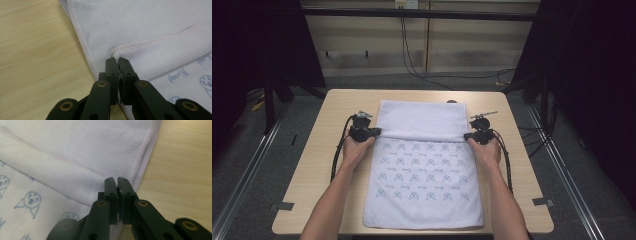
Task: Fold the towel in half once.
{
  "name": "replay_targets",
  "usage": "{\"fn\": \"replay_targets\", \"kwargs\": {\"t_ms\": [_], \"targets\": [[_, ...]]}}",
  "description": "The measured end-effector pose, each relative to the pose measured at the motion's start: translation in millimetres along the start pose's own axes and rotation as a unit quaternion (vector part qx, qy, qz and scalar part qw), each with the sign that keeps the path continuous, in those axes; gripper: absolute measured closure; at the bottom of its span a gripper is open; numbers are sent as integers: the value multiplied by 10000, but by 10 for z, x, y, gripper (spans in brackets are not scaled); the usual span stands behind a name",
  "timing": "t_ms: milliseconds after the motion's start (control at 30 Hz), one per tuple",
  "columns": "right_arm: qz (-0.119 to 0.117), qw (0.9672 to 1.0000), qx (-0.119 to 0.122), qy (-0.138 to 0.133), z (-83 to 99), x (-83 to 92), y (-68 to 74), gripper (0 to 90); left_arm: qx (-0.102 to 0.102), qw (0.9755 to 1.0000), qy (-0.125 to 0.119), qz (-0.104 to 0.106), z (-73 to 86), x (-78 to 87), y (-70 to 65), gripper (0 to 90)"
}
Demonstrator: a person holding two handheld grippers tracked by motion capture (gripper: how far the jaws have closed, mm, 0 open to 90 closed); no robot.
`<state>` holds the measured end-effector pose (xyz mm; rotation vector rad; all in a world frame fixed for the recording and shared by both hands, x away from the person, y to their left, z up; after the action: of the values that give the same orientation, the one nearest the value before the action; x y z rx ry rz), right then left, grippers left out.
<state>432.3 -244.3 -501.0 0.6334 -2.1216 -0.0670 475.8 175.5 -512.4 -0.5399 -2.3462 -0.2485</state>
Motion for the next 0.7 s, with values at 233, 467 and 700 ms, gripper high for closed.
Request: {"fn": "replay_targets", "kwargs": {"t_ms": [233, 467, 700], "targets": [[-471, 9971, 5, -604, -44, 219, -69, 872, 244, 9991, -217, 262, -62, 150, 125, 869], [-750, 9873, 315, -1364, -296, 661, -25, 872, 158, 9961, -766, 414, -311, 568, 160, 868], [-1124, 9719, 564, -1992, -467, 1172, 32, 871, -68, 9867, -1391, 838, -585, 1106, 175, 869]]}}
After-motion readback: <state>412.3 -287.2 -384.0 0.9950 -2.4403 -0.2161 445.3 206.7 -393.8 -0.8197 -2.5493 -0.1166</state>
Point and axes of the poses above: each handheld gripper's, and its own axes: x roughly backward along the jaws, z roughly out of its underside, y roughly to its left, the point moved 1 cm from there along -x, roughly forward along the jaws, and after that the axes turned 12 degrees about -z, right-handed, at the moved point
